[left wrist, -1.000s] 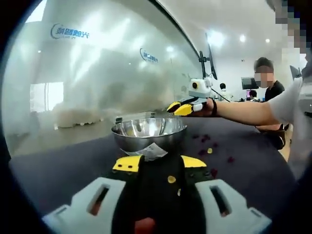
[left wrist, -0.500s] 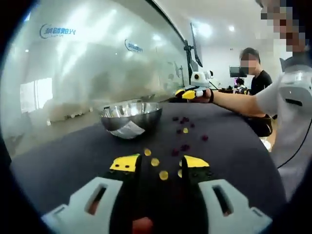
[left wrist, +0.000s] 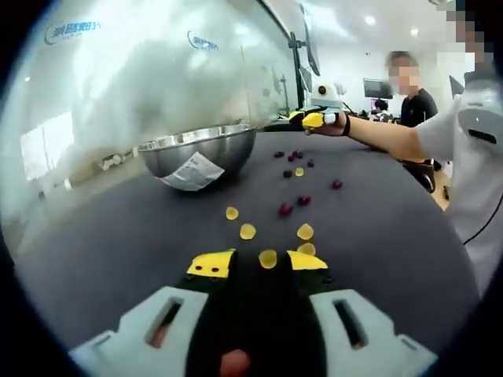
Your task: Pick candy and put bowl
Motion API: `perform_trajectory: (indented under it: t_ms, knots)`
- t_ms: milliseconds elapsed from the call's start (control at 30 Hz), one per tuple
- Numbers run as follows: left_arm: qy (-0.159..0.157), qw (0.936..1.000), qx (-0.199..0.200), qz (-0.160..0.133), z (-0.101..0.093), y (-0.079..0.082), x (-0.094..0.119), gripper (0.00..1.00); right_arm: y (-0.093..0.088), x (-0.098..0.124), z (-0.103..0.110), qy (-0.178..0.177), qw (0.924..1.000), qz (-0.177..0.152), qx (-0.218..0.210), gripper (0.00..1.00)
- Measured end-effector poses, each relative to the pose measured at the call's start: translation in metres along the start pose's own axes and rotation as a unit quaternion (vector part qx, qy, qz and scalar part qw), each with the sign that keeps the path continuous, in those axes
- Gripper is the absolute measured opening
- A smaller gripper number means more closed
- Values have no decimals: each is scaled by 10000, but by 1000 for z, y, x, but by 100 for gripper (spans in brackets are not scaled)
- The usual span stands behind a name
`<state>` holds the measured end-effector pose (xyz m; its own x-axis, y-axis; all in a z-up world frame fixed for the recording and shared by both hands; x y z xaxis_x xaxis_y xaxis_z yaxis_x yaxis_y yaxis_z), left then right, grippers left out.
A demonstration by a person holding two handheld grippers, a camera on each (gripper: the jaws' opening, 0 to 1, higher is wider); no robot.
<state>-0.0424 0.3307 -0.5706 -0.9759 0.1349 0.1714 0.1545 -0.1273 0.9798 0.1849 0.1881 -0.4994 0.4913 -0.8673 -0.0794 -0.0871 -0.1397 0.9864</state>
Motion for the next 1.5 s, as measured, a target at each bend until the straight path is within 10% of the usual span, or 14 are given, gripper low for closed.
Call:
perform_trajectory:
  t_ms: [700, 1033, 1500]
  knots:
    - [-224, 9997, -23, -59, -7, -1, -4, 2, -14, 20, -12, -231, 9981, 509, 250, 14]
    - [-233, 9995, 31, -210, -7, 2, -1, 2, -42, 41, -40, -558, 9899, 1253, 366, 14]
    - [-229, 9993, -12, -311, -7, 5, 1, 2, -74, 13, -60, -399, 9763, 2120, 147, 13]
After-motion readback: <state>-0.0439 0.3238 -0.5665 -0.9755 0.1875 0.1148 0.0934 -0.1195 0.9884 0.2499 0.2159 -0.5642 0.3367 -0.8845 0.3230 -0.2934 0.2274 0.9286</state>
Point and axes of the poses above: the point that each gripper's makers call its tool centre point, and the gripper's own axes: x roughly backward along the fingers, z roughly to its left, y roughly out of its top, the point moved 1 cm from there along x, roughly backward along the fingers, and after that the axes turned 11 degrees about -z, right-handed, at the moved point
